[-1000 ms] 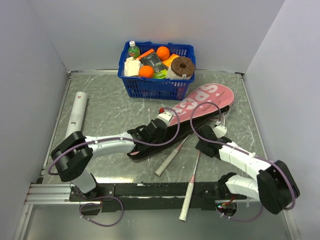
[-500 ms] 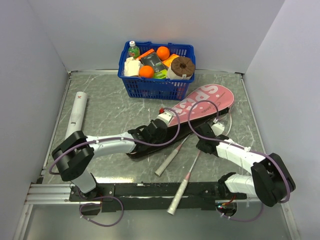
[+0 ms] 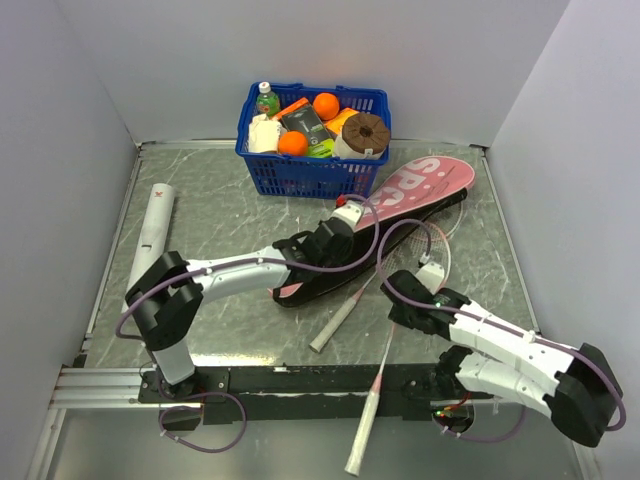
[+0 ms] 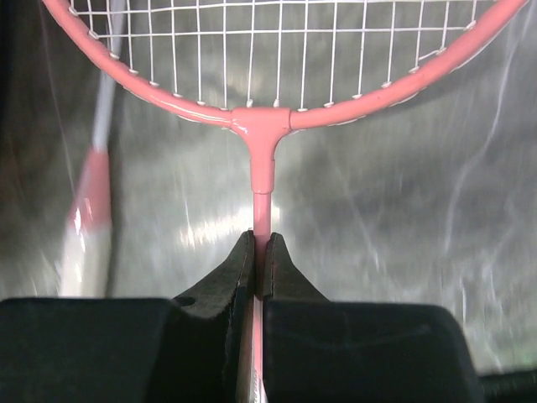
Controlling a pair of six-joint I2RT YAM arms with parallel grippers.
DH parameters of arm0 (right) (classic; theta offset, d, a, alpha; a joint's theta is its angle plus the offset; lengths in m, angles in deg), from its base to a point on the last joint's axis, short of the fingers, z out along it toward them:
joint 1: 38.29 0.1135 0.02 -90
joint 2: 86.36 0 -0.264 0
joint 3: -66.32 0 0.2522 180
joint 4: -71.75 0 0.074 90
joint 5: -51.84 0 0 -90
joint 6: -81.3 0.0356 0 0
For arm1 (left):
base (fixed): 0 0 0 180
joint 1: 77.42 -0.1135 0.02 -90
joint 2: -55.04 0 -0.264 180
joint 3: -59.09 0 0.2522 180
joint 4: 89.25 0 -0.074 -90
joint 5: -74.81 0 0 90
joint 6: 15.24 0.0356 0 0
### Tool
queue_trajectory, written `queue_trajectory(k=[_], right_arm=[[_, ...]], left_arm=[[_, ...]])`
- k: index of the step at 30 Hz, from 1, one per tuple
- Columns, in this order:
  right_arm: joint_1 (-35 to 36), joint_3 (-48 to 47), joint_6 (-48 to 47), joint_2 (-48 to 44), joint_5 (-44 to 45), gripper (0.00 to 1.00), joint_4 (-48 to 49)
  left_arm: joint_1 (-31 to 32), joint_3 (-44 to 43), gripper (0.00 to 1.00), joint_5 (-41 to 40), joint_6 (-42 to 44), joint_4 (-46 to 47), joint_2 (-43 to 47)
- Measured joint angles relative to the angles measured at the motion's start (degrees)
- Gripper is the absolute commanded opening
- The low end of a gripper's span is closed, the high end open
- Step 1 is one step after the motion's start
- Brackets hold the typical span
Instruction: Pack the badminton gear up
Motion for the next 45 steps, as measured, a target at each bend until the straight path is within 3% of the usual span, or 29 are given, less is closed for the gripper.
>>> queue_trajectory(k=[16,26,32,39,45], right_arm=[[22.71,-5.22,19.43,-6.99,1.7,0.0,-24.37],[33.22,-7.08,27.78,-8.04,1.16,0.0,-35.45],[39.04,-13.03,32.06,-3.87,1.73,0.0,-37.53],[40.06,-18.47,33.92,2.86,5.57,0.0,-37.62],[30.14,-19.78,27.63,4.26,8.74,0.0,-35.43]], left_arm=[[-4.22,-18.64,0.01,0.46,2.03,-2.89,-15.34],[-6.75,-22.27,0.01,0.48,3.02,-2.21,-18.73],[-6.69,-22.18,0.01,1.4,2.73,-2.1,-19.12],[-6.34,-16.92,0.01,3.34,0.81,-0.07,-18.23],[-5.25,-10.78,0.01,4.55,-0.98,-0.87,-14.01]])
